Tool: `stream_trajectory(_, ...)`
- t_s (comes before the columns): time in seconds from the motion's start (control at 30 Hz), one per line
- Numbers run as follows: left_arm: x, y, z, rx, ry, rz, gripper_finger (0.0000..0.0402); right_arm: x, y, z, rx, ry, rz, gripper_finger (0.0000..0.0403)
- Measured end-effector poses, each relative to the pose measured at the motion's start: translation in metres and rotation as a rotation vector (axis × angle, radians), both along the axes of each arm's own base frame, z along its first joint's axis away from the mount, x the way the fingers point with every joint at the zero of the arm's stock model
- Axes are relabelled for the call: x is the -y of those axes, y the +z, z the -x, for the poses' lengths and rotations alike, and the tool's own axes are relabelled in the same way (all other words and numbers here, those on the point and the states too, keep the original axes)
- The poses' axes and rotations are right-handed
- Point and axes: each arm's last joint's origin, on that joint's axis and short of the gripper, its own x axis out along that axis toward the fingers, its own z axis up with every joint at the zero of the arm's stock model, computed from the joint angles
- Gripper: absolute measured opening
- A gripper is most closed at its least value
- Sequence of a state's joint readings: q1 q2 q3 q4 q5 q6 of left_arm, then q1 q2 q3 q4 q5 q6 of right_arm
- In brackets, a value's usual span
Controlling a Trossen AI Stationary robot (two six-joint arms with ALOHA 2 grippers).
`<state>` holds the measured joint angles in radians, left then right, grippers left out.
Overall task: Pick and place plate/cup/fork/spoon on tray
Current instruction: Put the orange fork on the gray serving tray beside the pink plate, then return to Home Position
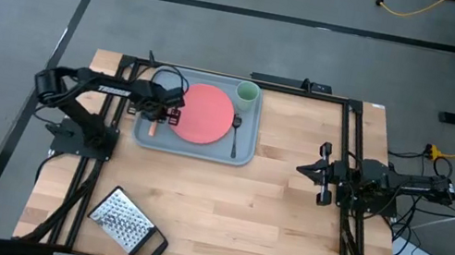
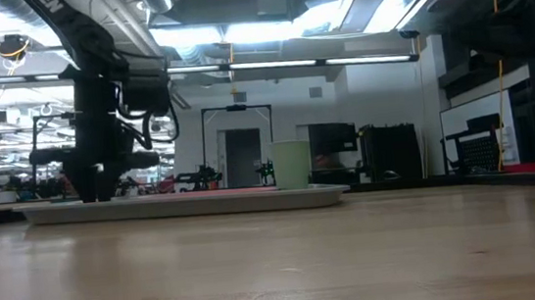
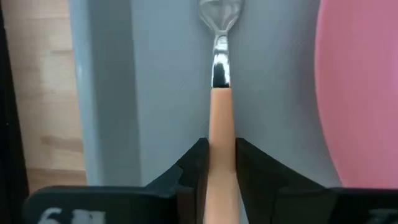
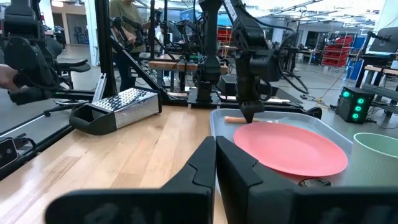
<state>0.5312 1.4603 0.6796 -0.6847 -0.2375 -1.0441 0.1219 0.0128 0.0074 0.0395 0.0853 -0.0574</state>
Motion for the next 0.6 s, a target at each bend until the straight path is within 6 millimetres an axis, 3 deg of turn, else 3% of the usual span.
stream_trajectory(0.2,0.000,0.000,0.000,0.005,0.001,-0.003,0.0083,0.000,0.000,0.000,0.000,0.000,0.000,0.0017)
stream_trajectory(0.6,-0.011,0.021,-0.007,0.036,-0.030,-0.044,0.0084,0.000,0.000,0.000,0.000,0.000,0.000,0.0017)
